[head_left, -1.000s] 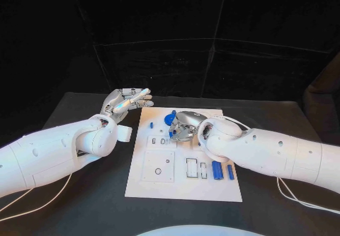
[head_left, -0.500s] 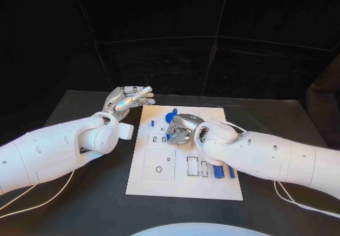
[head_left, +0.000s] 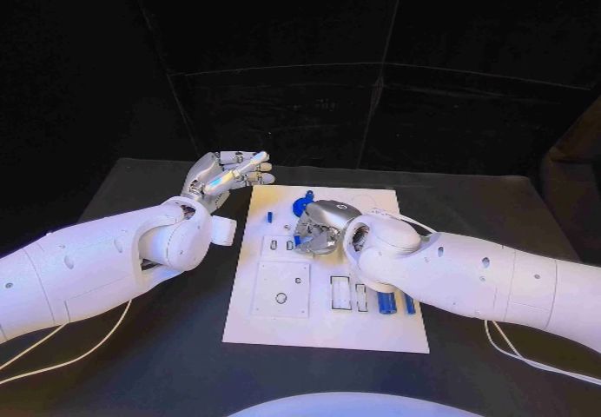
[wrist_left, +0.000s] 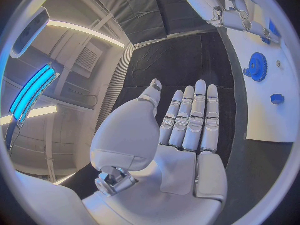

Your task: Assemble the parts on the task board

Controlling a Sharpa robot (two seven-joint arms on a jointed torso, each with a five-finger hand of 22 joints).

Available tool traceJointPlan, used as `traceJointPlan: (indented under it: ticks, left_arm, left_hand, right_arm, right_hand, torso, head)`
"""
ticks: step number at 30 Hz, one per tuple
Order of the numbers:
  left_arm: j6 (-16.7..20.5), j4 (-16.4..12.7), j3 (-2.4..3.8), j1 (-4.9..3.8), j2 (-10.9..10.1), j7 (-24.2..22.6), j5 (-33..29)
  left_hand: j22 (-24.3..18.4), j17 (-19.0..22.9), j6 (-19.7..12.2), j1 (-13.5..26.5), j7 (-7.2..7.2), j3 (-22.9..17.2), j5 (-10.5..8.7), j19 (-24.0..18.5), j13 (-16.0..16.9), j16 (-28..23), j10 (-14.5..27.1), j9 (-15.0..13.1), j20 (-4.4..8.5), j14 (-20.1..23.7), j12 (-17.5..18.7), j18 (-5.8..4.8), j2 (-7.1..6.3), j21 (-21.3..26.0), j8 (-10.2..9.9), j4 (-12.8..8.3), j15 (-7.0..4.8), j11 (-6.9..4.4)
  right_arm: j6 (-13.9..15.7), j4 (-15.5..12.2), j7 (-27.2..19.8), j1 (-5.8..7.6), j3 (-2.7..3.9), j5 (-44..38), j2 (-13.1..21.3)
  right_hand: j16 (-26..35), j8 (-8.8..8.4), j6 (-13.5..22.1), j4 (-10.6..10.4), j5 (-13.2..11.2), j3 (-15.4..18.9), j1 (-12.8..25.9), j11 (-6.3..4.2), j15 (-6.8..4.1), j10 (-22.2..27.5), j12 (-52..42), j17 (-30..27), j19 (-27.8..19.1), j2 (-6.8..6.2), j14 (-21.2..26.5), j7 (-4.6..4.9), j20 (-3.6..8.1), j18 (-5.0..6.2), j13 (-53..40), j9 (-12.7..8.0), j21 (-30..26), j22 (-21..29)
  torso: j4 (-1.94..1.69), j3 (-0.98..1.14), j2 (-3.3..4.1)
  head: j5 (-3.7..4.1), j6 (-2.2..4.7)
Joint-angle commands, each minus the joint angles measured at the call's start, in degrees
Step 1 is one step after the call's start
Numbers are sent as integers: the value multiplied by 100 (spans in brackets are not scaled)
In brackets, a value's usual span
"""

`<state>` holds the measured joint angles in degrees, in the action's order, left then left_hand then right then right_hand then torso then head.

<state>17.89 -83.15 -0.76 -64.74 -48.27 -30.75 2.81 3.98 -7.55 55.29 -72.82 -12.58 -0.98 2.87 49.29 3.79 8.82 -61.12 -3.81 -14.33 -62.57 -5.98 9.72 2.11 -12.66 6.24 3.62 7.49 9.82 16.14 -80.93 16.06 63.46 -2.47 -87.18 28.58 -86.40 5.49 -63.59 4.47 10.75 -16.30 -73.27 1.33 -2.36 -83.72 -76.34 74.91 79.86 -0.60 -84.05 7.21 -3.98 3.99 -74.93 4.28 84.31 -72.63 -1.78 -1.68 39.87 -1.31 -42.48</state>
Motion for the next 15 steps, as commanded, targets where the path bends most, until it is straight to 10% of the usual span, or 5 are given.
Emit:
traceJointPlan:
  ticks: [1,15]
  left_arm:
    - [-74,-3,5,-12,2,6,-13]
    - [-84,10,5,-11,6,19,-13]
  left_hand:
    - [-8,8,44,-12,-4,-2,-6,20,-1,-26,-41,0,-1,-18,25,92,57,19,-27,-24,3,-19]
    - [-12,10,50,-5,-3,11,-6,15,-1,-40,-50,1,-1,-16,33,91,56,32,-32,-27,4,-20]
  right_arm:
    - [-187,15,6,-9,-11,-65,8]
    - [-401,11,28,-22,-11,-87,5]
  right_hand:
    - [25,-27,-101,23,31,-25,49,7,-16,34,30,633,-23,-45,-413,-94,11,-37,-441,-9,-20,17]
    - [62,-156,92,0,87,20,224,82,44,134,191,569,-83,-238,-398,-7,-38,-19,-331,-45,-65,113]
  torso:
    - [6,-1,2]
    - [-3,3,1]
  head:
    - [3,-3]
    - [9,-30]
